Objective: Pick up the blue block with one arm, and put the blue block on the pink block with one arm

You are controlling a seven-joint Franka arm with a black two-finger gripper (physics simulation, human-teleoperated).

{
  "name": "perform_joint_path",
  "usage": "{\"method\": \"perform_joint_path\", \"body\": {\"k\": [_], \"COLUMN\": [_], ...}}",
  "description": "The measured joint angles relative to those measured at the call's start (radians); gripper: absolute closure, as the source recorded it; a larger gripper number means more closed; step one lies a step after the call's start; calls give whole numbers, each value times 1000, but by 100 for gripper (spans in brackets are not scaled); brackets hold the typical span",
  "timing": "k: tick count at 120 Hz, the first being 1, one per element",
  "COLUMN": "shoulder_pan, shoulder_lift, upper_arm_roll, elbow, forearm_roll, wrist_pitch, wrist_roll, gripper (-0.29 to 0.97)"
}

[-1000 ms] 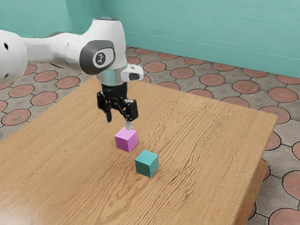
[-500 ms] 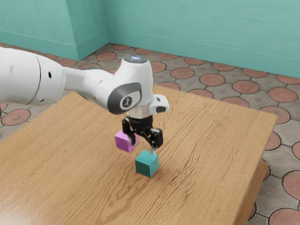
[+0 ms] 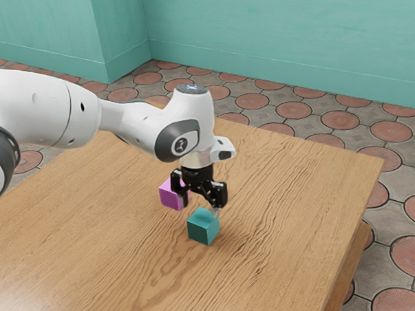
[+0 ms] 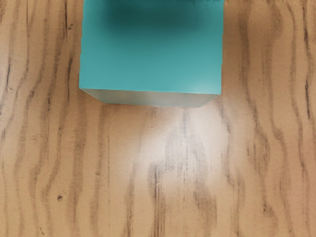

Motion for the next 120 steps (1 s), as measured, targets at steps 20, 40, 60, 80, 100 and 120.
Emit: {"method": "perform_joint_path", "body": {"k": [20,40,60,80,100,120], "shoulder_pan": [3,14,15,15,30,39], "shoulder_lift": [10,24,31,48,93,127], "upper_arm_roll": [-21,-24,-24,-25,-37,-40], "elbow": [11,10,7,12,52,80], "forearm_roll": [3,2,3,7,18,23], "wrist_pitch": [-7,-9,-8,-2,0,2], "wrist_roll": [-3,-2,6,14,22,29], "gripper": [6,7,7,7,7,7]}}
